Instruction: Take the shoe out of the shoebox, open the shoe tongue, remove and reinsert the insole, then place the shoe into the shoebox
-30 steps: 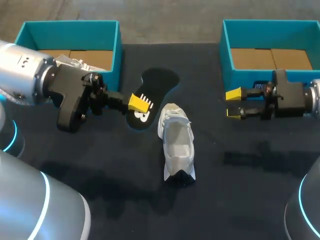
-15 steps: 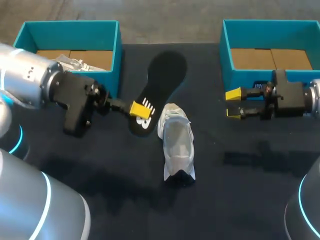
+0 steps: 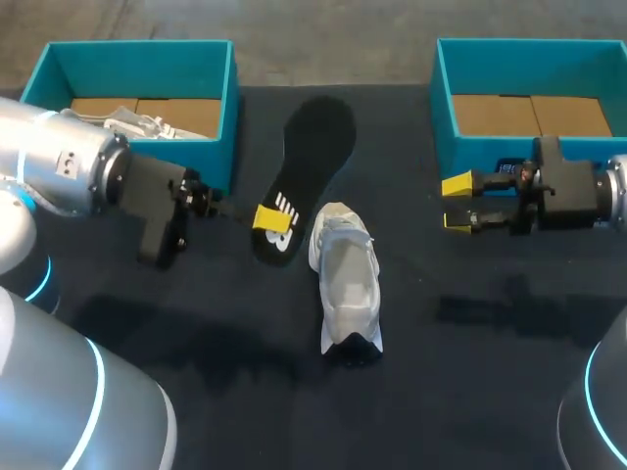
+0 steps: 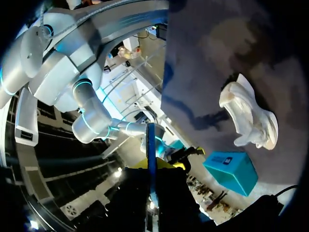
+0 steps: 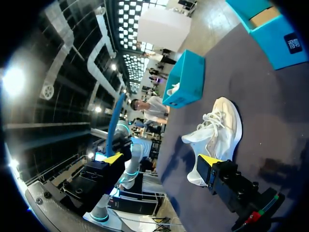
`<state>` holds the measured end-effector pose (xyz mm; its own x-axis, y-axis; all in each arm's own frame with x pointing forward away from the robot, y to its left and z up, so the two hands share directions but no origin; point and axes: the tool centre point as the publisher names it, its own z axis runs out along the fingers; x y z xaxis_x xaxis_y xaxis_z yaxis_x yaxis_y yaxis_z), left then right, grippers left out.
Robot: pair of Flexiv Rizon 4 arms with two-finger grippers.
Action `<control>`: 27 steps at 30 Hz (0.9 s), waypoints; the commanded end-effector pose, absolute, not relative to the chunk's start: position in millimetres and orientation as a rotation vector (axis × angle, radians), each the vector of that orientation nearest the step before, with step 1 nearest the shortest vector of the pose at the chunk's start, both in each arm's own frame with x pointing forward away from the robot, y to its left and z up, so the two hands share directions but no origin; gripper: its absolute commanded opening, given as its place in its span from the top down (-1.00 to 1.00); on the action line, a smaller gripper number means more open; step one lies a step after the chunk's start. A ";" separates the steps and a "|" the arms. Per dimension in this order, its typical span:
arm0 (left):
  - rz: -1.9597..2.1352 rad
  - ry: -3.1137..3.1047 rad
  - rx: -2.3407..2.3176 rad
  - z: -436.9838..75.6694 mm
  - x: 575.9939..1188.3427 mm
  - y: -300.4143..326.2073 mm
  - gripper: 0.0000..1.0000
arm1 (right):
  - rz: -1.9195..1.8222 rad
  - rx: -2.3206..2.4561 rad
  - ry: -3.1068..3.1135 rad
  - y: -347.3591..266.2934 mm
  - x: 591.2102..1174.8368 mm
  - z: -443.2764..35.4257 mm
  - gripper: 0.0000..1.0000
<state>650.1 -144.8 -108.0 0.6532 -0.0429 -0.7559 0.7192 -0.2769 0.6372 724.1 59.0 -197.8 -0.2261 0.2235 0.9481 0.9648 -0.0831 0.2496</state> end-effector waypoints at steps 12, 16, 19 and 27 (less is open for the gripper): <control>-0.762 0.590 1.589 -133.7 665.4 -137.8 1.00 | -1.366 -1.331 -1.498 59.9 723.3 -198.2 -1.00; -0.773 0.596 1.582 -136.8 665.3 -142.3 1.00 | -1.366 -1.331 -1.498 59.9 723.3 -198.2 -1.00; -0.784 0.596 1.577 -140.2 665.8 -144.6 1.00 | -1.366 -1.331 -1.498 59.9 723.3 -198.2 -1.00; -0.791 0.595 1.555 -141.7 665.9 -145.0 1.00 | -1.366 -1.331 -1.498 59.9 723.3 -198.2 -1.00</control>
